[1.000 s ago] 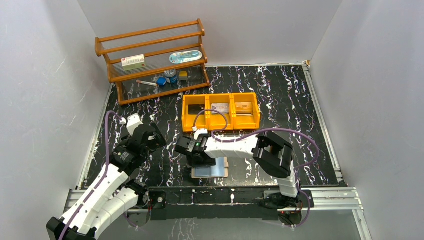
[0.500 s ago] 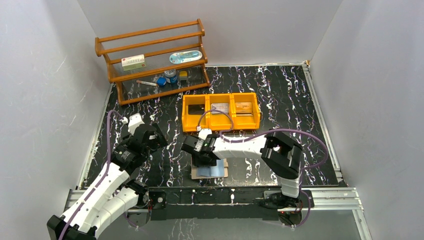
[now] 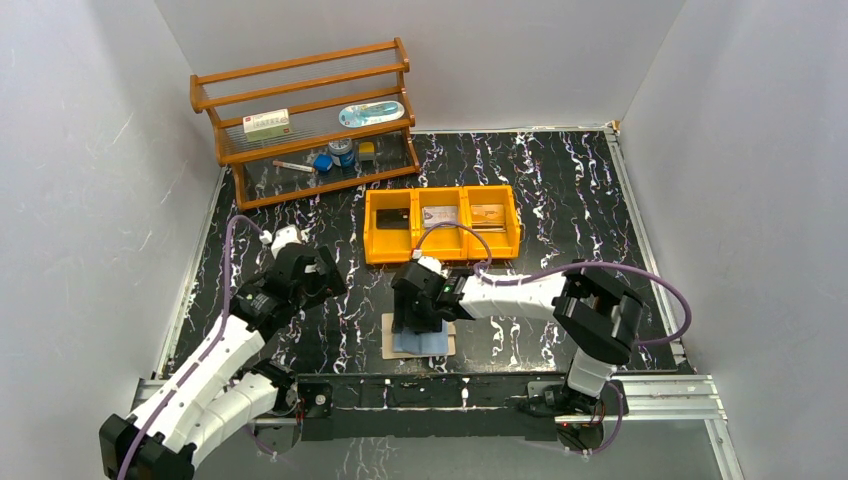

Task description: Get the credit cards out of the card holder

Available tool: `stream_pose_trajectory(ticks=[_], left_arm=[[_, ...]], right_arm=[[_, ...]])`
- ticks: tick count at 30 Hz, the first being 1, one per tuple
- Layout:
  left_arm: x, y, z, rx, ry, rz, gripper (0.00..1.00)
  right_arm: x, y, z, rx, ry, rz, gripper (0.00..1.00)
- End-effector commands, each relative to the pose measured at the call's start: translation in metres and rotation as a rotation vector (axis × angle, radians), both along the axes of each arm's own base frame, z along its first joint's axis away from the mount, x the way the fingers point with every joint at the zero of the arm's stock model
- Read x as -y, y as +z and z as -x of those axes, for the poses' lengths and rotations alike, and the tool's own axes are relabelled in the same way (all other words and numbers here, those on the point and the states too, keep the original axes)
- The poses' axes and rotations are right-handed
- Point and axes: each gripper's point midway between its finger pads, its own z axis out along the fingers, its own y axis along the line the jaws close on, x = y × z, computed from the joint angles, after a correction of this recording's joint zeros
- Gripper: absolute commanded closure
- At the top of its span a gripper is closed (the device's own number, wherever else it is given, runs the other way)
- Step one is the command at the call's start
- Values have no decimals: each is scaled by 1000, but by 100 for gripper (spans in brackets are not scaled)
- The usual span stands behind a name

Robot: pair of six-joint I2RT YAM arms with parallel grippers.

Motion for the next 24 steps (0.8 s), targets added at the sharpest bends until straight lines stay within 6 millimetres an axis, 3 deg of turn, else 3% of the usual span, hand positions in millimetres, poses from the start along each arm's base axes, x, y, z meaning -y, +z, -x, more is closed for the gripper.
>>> stream_pose_trajectory(ticks=[1,11,18,24], left_arm=[[19,10,-3,-7,-66,73,5],[62,6,8,-102,-241,219,9],[102,4,24,-198,-434,369,19],[125,-7,32,-290,-472,492,29]], right_arm=[[-8,14,0,-24,-10,-122,36],[0,7,3,-61,-33,-163,32],[4,8,3,-67,-53,-211,42],[7,11,2,-69,-71,-268,43]])
